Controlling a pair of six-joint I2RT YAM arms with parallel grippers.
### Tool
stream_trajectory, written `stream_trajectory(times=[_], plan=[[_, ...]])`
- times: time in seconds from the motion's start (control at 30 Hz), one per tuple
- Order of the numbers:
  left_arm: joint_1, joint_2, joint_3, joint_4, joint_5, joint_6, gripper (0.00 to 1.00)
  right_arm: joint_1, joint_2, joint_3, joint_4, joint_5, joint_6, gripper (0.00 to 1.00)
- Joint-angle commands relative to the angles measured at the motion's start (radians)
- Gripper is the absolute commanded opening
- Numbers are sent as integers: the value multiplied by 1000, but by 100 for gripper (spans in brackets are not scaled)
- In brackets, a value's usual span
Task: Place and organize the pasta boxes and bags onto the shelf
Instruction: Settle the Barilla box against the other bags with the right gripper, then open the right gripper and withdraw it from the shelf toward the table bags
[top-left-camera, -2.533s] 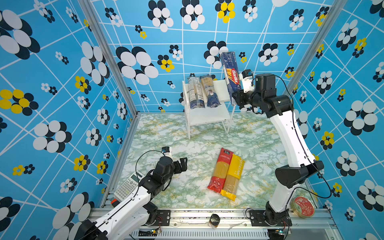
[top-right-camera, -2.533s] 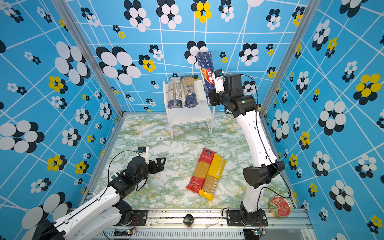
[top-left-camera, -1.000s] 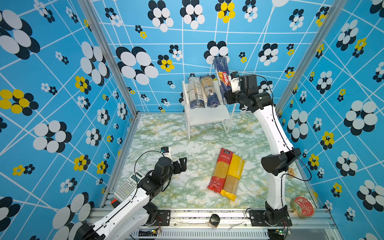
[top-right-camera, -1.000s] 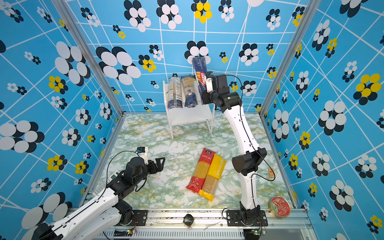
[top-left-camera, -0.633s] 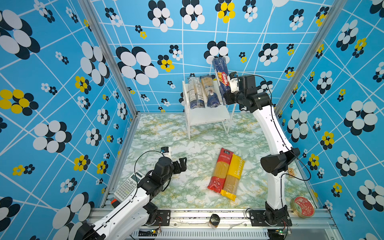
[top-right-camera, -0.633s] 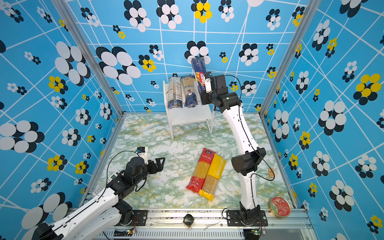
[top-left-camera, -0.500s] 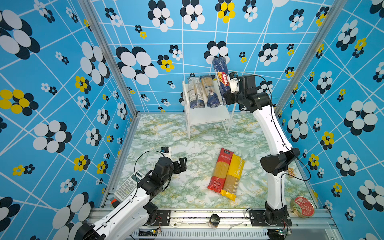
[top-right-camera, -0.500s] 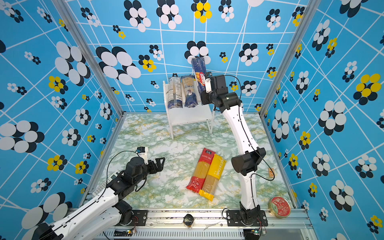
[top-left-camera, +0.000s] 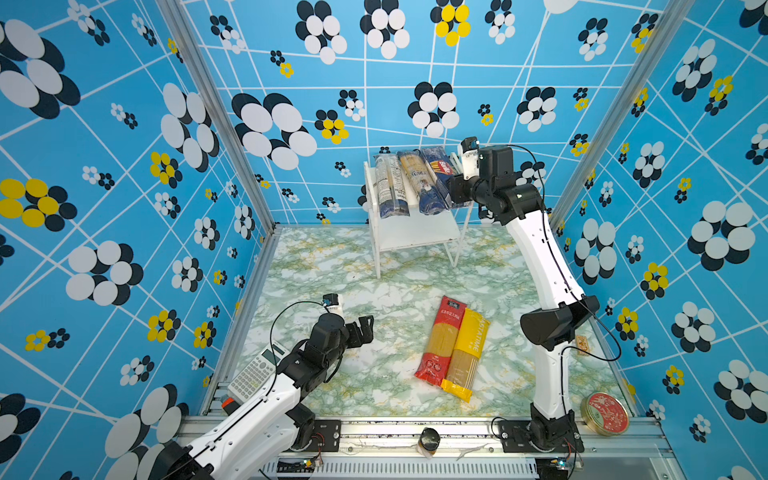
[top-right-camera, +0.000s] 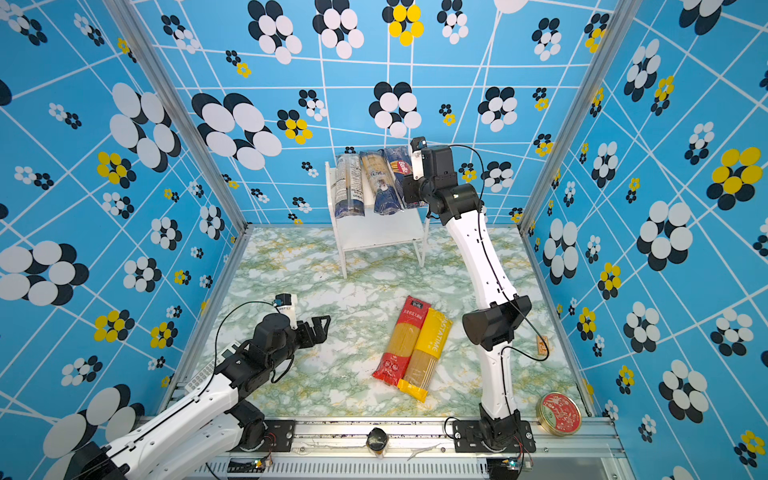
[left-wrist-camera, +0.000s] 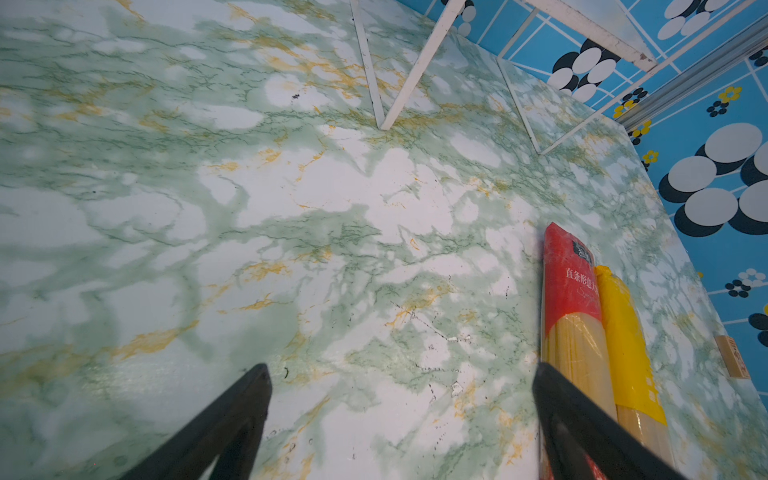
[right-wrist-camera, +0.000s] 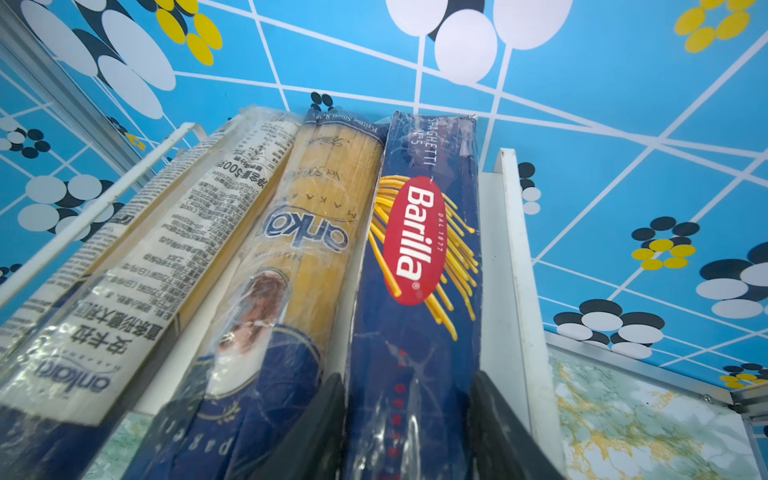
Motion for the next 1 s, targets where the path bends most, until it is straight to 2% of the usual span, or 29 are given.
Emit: stream_trajectory(times=[0.0, 0.4, 0.63, 0.77, 0.87, 0.97], plan=[[8, 5, 14, 15, 1, 14, 99, 4, -4, 31, 45, 1, -4, 52], [8, 27, 15, 28, 6, 19, 99, 5, -85, 32, -6, 0, -38, 62], [10, 44, 18, 34, 17, 25, 99, 30, -191, -25, -105, 41, -93, 73], [10, 46, 13, 34, 19, 26, 99, 69, -345, -241, -89, 98, -115, 76], [11, 48, 9, 37, 20, 25, 99, 92, -518, -522, 9, 136, -109, 76], [12, 53, 10, 38, 23, 27, 99, 93, -710, -802, 118, 125, -59, 78]])
